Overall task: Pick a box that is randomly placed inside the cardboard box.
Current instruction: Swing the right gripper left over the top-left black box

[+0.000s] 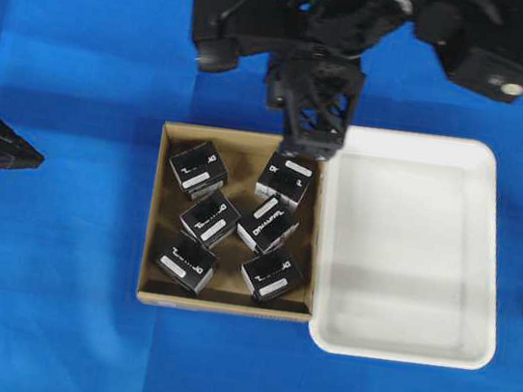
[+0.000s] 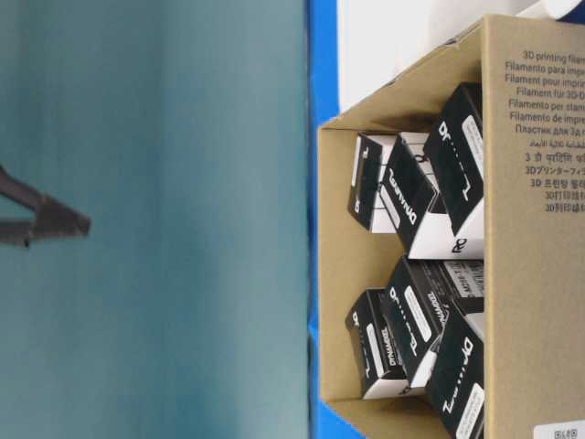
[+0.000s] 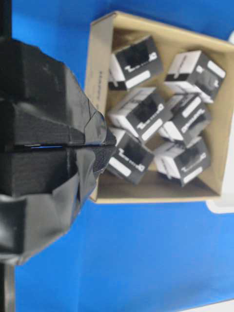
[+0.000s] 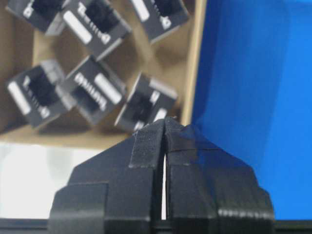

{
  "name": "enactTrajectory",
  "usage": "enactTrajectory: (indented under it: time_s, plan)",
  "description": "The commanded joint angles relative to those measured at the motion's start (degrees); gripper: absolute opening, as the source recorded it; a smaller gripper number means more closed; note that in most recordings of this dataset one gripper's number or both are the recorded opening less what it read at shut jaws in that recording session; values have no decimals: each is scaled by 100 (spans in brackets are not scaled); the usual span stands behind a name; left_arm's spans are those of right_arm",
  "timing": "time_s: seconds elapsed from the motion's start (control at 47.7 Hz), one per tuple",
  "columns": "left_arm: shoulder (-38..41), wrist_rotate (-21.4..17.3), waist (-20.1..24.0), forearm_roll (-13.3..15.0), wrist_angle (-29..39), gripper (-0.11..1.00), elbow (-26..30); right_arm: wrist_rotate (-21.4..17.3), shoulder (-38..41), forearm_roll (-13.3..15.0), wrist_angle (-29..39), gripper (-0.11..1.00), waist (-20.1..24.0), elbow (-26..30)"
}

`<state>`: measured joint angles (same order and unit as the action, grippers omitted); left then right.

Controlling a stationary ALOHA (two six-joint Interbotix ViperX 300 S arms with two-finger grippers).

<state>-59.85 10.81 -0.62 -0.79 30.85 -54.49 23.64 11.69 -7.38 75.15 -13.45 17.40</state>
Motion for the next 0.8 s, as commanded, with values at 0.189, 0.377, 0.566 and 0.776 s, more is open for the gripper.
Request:
enactTrajectory:
  time_s: [0.189,0.377,0.566,0.776]
  plan:
    - [26,9,0,-9,-26,-7,202,483,773,9,-9,1,26,738]
    - [26,9,0,-18,-26,-7,202,923,1002,0,-9,1,79,896]
    - [26,44,0,-9,-35,-7,202,1125,1055,0,-18,1,97,861]
    - [35,79,9,-18,-53,-7,202,1573,1134,0,-158,4,105,844]
